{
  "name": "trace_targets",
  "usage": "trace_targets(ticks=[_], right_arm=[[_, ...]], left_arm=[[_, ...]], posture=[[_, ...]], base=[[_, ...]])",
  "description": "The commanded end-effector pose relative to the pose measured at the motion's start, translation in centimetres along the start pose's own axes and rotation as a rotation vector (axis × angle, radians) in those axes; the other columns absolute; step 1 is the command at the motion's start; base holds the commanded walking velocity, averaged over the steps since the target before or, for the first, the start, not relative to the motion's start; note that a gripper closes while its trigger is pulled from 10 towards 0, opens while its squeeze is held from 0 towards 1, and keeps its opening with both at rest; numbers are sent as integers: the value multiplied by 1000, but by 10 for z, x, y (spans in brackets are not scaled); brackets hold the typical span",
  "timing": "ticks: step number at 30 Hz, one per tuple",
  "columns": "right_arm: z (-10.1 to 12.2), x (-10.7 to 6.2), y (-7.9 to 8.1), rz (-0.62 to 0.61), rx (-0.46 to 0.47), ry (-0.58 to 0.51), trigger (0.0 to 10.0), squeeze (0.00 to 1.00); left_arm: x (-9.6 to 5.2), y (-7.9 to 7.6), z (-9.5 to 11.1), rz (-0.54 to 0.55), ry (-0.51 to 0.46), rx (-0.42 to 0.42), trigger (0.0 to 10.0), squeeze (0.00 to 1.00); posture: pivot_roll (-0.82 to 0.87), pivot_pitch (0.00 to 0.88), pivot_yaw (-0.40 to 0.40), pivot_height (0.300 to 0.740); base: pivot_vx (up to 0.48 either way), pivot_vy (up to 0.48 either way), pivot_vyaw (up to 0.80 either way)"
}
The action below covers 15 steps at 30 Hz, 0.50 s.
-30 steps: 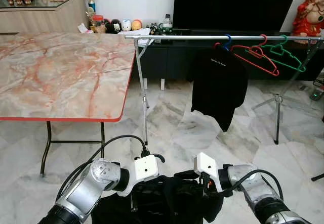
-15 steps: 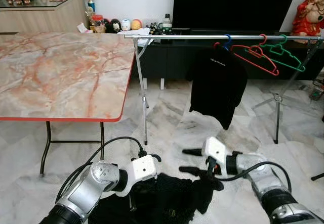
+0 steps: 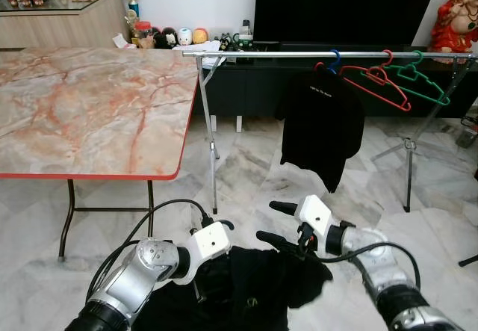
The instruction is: Hang hanger
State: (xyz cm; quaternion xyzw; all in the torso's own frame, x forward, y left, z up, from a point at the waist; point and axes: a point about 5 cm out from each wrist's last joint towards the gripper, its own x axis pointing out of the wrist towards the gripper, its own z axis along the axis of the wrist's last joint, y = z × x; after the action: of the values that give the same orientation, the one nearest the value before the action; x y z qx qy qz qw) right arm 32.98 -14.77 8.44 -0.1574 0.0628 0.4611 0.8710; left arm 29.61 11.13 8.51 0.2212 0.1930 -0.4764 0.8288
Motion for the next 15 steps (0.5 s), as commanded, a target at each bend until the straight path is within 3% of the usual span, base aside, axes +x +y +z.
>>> trace_targets(ticks=[1, 2, 3, 8, 13, 14, 15], right_arm=[[-1, 2, 3, -67, 15, -34, 10000, 0], [-6, 3, 8, -119, 47, -49, 10000, 0], [-15, 3, 13, -211, 102, -54, 10000, 0], [-42, -3, 24, -429, 202, 25, 10000, 0], [-56, -10, 29, -595, 218, 76, 10000, 0], [-61, -12, 33, -651, 273, 75, 10000, 875], [-64, -11, 37, -655, 332, 61, 10000, 1000]], left_arm=[[-1, 9, 8, 66, -28, -19, 0, 0], [0, 11, 10, 107, -43, -56, 4588, 0], [3, 13, 12, 152, -54, -104, 10000, 0], [7, 17, 15, 225, -67, -192, 10000, 0], [9, 19, 19, 237, -85, -213, 10000, 0], [10, 19, 22, 238, -91, -218, 10000, 0], [10, 19, 24, 239, -97, -225, 10000, 0]], posture=[[65, 52, -8, 740], [66, 55, -6, 740], [62, 60, -1, 740], [54, 67, 0, 740], [62, 74, 1, 740], [63, 75, 2, 740], [63, 75, 2, 740]], base=[[0, 0, 0], [0, 0, 0], [0, 0, 0], [0, 0, 0], [0, 0, 0], [0, 0, 0], [0, 0, 0]])
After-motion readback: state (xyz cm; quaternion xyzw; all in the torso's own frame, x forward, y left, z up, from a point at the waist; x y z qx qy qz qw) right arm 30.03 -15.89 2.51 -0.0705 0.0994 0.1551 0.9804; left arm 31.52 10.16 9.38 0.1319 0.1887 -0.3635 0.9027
